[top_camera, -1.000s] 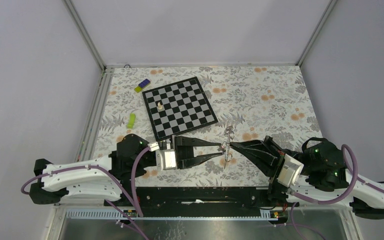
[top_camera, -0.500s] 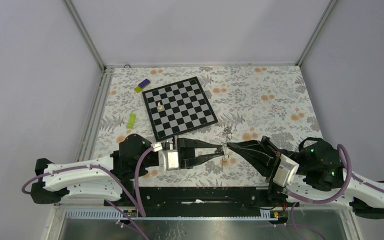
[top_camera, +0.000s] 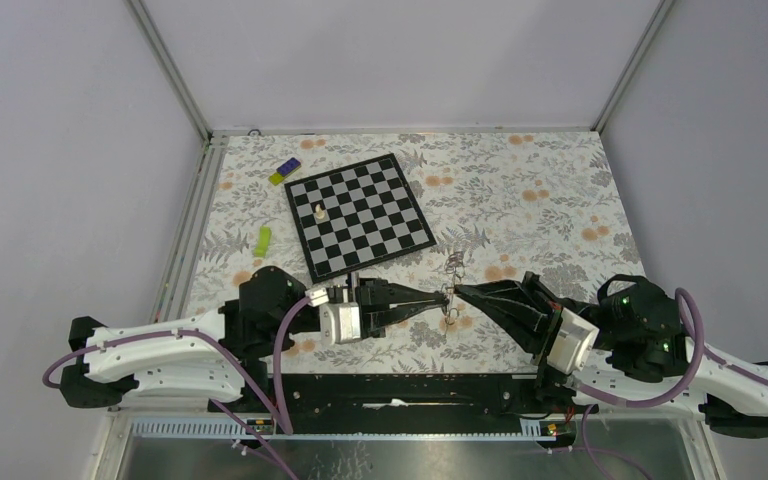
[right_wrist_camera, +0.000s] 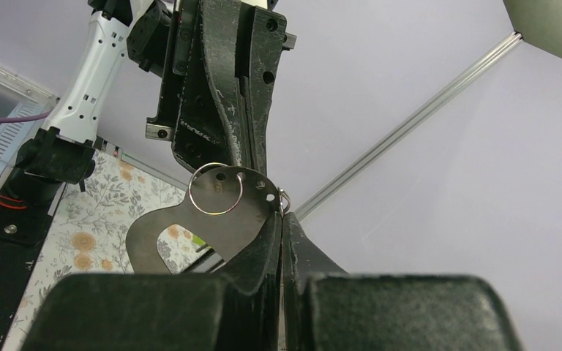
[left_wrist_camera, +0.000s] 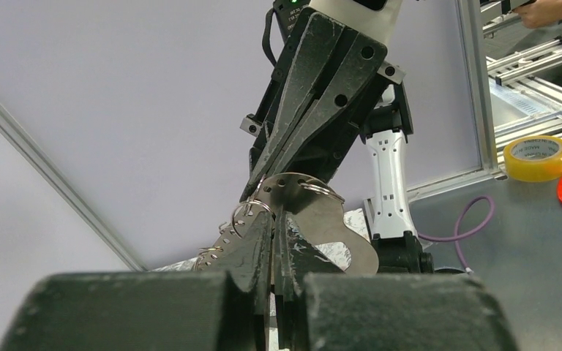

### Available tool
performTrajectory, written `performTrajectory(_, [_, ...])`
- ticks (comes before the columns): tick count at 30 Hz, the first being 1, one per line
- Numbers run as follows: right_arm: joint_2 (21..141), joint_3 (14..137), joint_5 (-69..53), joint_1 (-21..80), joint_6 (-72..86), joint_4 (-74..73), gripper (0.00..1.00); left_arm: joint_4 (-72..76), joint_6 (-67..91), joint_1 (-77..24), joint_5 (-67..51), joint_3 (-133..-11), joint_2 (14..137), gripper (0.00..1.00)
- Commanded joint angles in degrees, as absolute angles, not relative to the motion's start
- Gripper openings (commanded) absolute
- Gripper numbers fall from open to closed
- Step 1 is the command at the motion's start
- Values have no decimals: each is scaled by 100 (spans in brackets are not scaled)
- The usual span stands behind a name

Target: Remove the keys from the keyring

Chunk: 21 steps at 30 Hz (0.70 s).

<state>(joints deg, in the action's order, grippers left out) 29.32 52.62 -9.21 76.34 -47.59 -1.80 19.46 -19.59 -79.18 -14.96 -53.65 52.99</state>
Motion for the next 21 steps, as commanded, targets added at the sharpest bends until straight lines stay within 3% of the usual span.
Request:
performTrajectory(1, [2944,5261,-905,7611,-4769,252,0,1832,-2124,-7937,-1738,-5614,5257,0])
performTrajectory(21, [3187,5665,301,7617,-2203,171,0,1436,-3198,-7937,-2146,-5565,5039,0])
